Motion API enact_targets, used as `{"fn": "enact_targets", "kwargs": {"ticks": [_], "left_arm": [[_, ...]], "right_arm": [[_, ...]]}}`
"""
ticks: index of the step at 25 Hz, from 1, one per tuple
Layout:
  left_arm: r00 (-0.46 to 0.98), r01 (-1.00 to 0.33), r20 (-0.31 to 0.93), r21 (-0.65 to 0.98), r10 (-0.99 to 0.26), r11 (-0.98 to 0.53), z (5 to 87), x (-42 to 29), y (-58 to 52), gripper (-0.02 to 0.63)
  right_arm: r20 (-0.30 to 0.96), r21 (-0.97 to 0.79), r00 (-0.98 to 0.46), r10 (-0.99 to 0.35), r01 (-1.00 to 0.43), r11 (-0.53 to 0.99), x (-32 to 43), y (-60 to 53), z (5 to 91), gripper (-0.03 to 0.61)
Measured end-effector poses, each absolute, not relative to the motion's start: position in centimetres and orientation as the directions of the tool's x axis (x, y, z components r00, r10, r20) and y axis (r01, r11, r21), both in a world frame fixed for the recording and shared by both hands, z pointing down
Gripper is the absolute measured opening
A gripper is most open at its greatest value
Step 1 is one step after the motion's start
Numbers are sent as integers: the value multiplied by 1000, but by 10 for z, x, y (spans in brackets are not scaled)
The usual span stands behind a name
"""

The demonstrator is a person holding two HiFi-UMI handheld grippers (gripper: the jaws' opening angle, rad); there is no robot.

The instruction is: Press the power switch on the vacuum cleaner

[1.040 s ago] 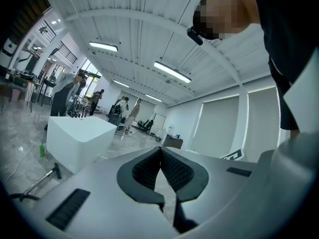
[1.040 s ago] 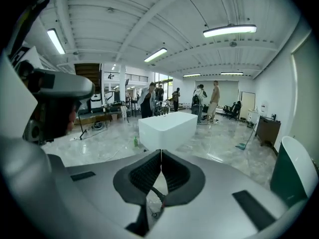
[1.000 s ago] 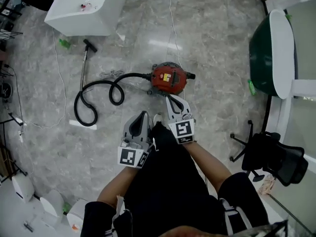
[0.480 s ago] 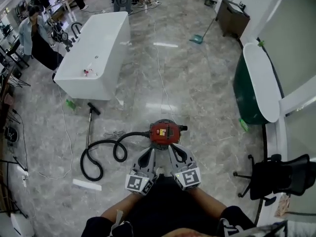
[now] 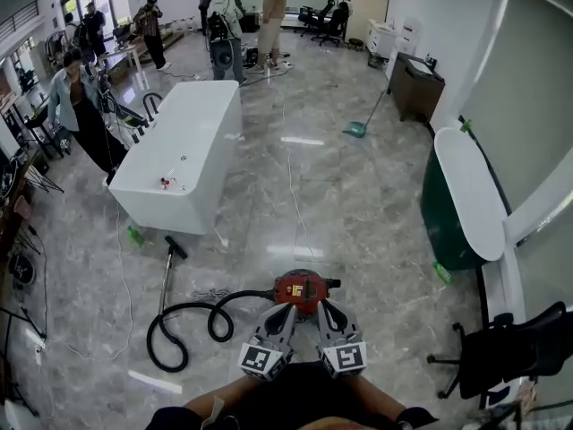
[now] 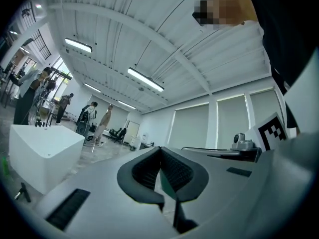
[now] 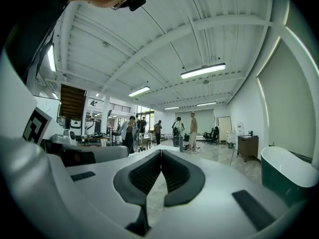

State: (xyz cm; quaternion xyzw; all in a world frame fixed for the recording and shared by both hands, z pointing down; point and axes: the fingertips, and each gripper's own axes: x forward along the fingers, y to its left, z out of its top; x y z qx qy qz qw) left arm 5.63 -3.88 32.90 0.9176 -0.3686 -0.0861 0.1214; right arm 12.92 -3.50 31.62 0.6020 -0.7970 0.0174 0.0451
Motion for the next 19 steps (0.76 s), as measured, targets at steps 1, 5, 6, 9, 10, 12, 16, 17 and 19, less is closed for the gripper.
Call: {"fn": "enact_targets", "kwargs": {"ticks": [1, 5, 6, 9, 10, 12, 16, 17, 19], "left_arm": [[715, -653, -74, 285, -696, -701, 329, 57, -39, 18], [704, -658, -98, 284, -704, -697, 317, 55, -42, 18], [700, -661, -97, 287, -708, -693, 316, 55, -42, 18], [699, -657, -107, 291, -707, -695, 317, 56, -41, 18], [702, -652, -116, 290, -702, -700, 317, 56, -40, 18], [703, -647, -126, 294, -700, -703, 316, 56, -38, 18], [717, -636, -129, 282, -685, -718, 316, 58, -31, 18], [722, -632, -126, 281, -680, -722, 315, 59, -28, 18], [729, -624, -119, 289, -674, -726, 312, 62, -24, 18]], "right_arm": [[90, 28, -269, -959, -962, 272, 129, -34, 316, 18], [79, 49, -285, -955, -956, 290, 124, -31, 315, 18], [81, 56, -289, -954, -954, 294, 124, -30, 315, 18], [75, 56, -291, -954, -954, 295, 122, -27, 312, 20], [76, 54, -286, -955, -955, 290, 122, -26, 312, 18], [82, 60, -275, -958, -958, 280, 124, -24, 314, 18], [72, 64, -274, -959, -958, 279, 124, -17, 314, 18], [75, 66, -276, -958, -957, 281, 123, -15, 315, 20], [92, 72, -281, -955, -955, 288, 124, -10, 319, 18]]}}
